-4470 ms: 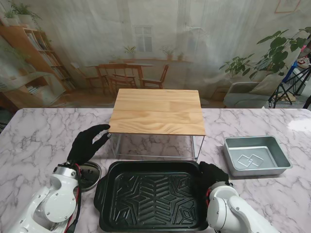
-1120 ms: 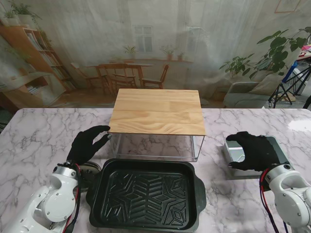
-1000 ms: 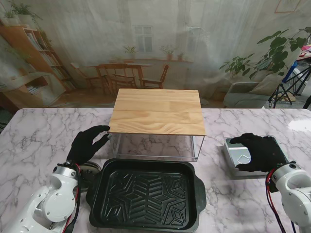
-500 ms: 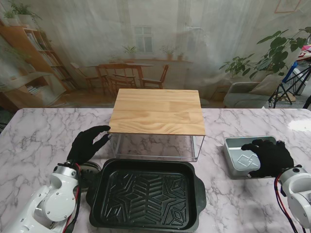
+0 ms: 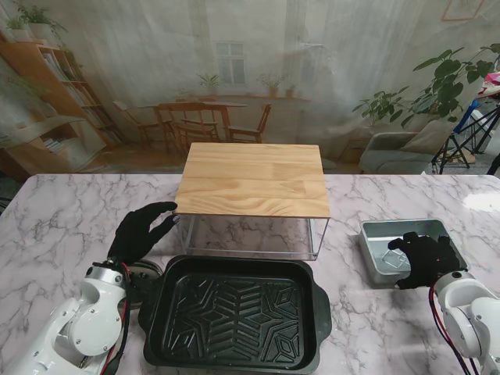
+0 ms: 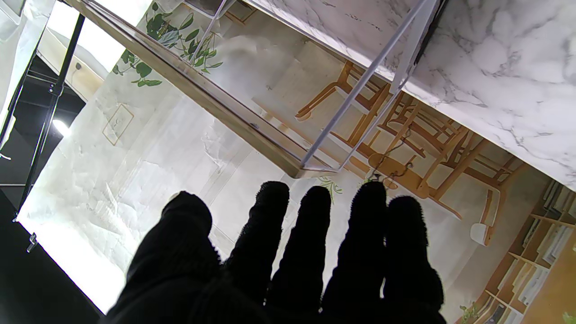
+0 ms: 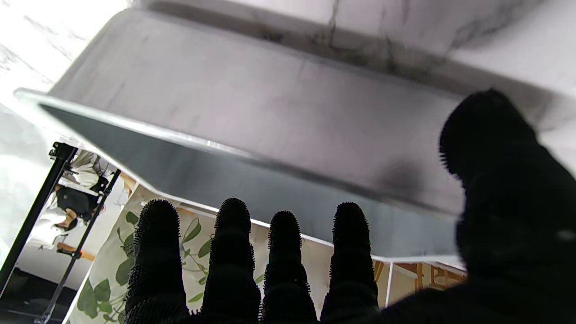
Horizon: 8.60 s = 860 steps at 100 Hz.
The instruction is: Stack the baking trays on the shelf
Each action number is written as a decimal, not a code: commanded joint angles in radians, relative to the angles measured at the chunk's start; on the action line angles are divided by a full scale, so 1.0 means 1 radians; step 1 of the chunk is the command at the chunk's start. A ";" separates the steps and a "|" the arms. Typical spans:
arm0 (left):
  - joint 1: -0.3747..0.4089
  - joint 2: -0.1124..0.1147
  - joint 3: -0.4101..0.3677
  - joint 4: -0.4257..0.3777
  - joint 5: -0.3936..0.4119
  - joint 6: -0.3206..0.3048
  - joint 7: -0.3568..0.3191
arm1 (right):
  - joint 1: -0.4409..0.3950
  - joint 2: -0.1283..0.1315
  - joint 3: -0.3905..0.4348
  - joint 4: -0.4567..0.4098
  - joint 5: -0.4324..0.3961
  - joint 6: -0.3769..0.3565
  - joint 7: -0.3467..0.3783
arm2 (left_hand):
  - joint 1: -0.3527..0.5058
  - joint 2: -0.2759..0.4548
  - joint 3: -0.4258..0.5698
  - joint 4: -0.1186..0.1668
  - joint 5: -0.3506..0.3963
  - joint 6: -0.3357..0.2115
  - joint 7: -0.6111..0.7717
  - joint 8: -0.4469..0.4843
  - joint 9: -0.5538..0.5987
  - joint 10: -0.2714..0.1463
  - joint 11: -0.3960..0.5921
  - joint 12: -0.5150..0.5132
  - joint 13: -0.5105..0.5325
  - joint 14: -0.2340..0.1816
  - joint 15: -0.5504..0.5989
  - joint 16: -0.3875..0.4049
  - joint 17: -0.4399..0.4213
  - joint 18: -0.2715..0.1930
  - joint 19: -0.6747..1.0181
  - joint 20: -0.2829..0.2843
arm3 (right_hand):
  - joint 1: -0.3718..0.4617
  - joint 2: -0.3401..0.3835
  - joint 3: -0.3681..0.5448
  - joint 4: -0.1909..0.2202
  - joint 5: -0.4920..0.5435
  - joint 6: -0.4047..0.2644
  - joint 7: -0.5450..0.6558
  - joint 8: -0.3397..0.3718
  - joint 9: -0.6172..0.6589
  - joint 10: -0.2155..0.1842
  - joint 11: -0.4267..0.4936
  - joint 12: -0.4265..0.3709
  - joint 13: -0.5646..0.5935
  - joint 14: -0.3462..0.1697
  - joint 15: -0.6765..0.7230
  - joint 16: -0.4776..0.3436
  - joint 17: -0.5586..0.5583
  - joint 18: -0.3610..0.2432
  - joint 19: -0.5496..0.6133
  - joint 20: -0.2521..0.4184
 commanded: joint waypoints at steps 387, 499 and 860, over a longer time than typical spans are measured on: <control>-0.003 -0.001 -0.007 0.024 0.051 -0.019 0.039 | -0.605 -0.068 0.172 -0.636 0.090 -0.337 -0.215 | 0.037 0.029 -0.024 -0.015 0.025 -0.011 0.035 -0.003 0.028 -0.012 0.026 -0.003 0.020 -0.001 0.034 0.004 0.003 -0.037 0.025 -0.009 | 0.500 0.056 0.675 -0.238 1.092 0.029 0.321 0.281 0.911 0.064 0.236 0.277 0.869 0.124 0.580 0.311 0.884 -0.034 0.658 0.110; 0.000 -0.004 -0.016 0.024 0.042 -0.040 0.048 | -0.222 0.008 -0.192 -0.648 0.459 -0.389 0.291 | 0.031 0.024 -0.024 -0.016 0.023 -0.014 0.038 -0.003 0.030 -0.013 0.028 -0.002 0.021 -0.002 0.034 0.004 0.004 -0.038 0.026 -0.009 | 0.513 0.054 0.670 -0.244 1.087 0.041 0.307 0.286 0.911 0.082 0.242 0.285 0.870 0.128 0.616 0.318 0.904 -0.035 0.675 0.113; -0.006 -0.003 -0.011 0.031 0.044 -0.044 0.046 | -0.134 -0.016 -0.374 -0.531 0.530 0.044 0.206 | 0.027 0.024 -0.024 -0.016 0.017 -0.012 0.038 -0.006 0.032 -0.016 0.030 -0.001 0.024 -0.003 0.034 0.006 0.003 -0.034 0.030 -0.007 | -0.045 0.421 0.027 -0.023 0.237 0.157 -0.014 -0.034 0.266 0.158 0.094 0.026 0.178 0.155 0.234 0.102 0.125 0.129 0.301 0.107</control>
